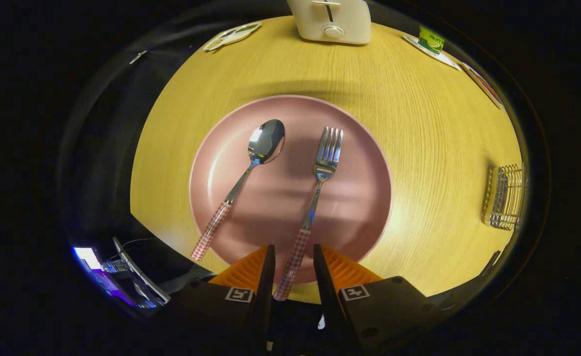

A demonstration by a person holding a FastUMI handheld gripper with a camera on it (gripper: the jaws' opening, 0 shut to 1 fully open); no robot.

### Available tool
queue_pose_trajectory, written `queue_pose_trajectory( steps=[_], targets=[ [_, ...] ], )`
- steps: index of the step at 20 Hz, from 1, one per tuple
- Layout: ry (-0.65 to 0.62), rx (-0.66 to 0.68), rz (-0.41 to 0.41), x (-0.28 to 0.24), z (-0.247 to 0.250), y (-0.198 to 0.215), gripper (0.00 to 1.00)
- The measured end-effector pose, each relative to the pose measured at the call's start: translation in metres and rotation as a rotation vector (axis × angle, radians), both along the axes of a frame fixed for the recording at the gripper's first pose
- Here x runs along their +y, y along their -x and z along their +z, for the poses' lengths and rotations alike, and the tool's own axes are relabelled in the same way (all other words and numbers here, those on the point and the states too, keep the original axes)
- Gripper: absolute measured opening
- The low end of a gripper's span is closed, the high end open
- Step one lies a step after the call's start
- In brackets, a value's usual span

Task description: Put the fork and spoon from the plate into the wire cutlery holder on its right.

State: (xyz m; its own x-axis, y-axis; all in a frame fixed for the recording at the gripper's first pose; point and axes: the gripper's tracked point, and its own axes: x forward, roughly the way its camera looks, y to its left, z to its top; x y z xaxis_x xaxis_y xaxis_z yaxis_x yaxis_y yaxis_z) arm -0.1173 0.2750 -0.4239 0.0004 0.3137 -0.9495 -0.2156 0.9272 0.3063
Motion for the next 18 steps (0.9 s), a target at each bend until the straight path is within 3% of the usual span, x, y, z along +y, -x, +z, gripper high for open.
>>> queue_pose_trajectory(
  steps=[2,4,9,13,18],
  targets=[
    [0.006,0.029,-0.055,-0.005,0.003,-0.007,0.25],
    [-0.023,0.016,-0.079,-0.004,0.003,-0.013,0.15],
    [-0.152,0.026,-0.135,-0.014,0.038,-0.013,0.13],
    [-0.205,-0.034,-0.091,-0.057,0.079,-0.014,0.13],
    [-0.163,-0.167,-0.048,-0.137,0.113,-0.036,0.13]
  ],
)
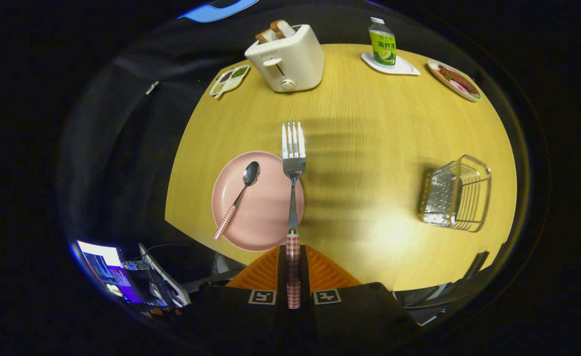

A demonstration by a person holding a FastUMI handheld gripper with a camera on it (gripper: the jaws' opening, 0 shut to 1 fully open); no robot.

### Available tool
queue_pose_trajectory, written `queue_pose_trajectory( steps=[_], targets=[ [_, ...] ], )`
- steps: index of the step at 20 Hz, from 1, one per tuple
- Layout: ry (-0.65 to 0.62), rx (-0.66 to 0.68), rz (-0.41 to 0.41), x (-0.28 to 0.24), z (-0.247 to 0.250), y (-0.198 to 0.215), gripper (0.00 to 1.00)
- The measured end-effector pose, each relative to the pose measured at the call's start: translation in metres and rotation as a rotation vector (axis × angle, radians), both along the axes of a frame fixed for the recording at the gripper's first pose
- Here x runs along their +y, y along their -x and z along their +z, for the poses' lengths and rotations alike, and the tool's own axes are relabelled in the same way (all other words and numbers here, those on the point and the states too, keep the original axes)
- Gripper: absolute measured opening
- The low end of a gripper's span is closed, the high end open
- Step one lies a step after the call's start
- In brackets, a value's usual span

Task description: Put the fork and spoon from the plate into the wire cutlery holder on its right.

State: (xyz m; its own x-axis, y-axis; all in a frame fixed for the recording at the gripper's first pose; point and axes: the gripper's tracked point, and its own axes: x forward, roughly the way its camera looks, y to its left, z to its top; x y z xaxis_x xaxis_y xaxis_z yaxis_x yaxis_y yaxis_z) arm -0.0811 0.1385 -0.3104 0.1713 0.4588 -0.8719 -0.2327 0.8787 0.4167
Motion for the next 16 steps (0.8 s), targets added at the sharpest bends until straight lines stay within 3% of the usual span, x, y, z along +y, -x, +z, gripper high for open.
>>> queue_pose_trajectory(
  steps=[5,10,16],
  targets=[
    [0.093,0.018,0.025,-0.096,0.014,-0.011,0.13],
    [0.215,0.206,0.134,-0.165,0.000,0.008,0.12],
    [0.304,0.422,0.232,-0.211,-0.014,0.011,0.12]
  ],
)
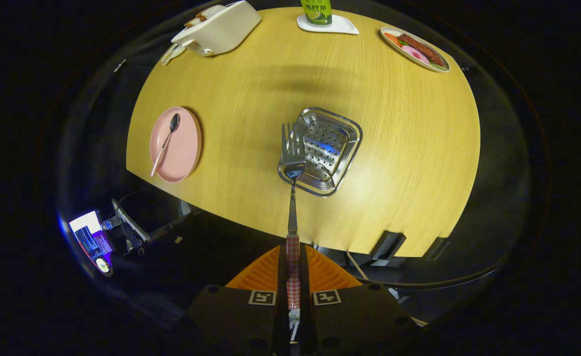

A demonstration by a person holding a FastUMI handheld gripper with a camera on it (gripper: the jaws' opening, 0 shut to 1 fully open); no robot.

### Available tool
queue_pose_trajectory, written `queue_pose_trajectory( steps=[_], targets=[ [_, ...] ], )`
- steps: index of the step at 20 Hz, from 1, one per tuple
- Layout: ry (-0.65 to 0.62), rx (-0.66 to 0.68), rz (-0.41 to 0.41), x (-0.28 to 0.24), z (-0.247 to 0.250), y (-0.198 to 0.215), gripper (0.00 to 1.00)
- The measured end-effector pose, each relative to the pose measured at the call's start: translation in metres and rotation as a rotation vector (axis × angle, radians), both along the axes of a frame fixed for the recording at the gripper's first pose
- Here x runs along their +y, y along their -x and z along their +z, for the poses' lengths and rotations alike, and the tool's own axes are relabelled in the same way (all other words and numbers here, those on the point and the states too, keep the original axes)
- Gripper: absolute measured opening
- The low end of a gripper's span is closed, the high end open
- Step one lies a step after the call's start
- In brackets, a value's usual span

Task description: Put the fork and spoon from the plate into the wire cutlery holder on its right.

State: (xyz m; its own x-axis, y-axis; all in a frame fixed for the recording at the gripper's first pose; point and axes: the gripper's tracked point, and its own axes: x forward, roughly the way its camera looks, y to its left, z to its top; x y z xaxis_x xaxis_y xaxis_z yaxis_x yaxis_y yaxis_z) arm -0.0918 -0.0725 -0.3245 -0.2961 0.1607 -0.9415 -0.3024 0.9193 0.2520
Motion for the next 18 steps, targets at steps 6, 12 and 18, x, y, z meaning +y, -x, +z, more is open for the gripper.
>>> queue_pose_trajectory(
  steps=[6,12,18],
  targets=[
    [0.100,0.193,0.084,-0.010,-0.011,-0.014,0.12],
    [0.162,0.277,0.065,-0.001,-0.027,-0.037,0.13],
    [0.141,0.241,0.054,0.001,-0.032,-0.048,0.20]
  ],
)
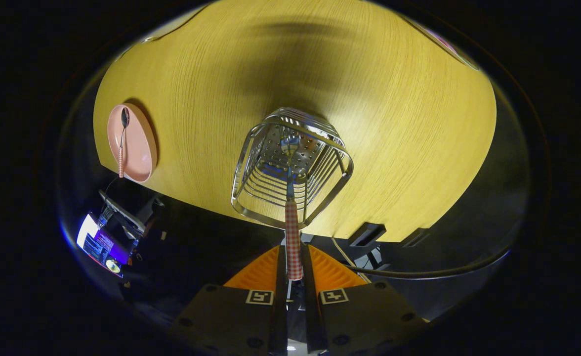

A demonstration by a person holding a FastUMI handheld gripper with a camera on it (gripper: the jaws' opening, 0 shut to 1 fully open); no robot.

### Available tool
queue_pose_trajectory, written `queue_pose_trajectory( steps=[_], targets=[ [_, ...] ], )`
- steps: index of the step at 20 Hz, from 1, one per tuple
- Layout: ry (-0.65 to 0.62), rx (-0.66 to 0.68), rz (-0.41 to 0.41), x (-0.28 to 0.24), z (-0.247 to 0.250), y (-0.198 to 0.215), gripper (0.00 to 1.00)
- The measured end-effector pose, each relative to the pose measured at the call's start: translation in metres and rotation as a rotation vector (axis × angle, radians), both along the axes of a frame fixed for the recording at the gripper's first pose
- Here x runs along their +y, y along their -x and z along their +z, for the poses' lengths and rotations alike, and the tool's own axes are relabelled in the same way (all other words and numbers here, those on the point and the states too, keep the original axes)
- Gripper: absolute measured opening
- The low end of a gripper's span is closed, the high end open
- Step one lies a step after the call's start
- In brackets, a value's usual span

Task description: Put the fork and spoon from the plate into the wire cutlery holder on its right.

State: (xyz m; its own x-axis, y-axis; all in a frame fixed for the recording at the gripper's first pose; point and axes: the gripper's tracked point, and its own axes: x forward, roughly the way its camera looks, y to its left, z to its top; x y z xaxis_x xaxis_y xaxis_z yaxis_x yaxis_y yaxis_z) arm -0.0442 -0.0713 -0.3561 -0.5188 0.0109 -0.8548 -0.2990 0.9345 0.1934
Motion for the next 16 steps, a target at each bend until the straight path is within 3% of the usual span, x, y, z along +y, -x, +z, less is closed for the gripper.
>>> queue_pose_trajectory(
  steps=[8,16],
  targets=[
    [-0.175,-0.292,-0.065,0.025,0.038,-0.016,0.20],
    [-0.421,-0.509,-0.198,0.111,0.094,-0.004,0.19]
  ],
)
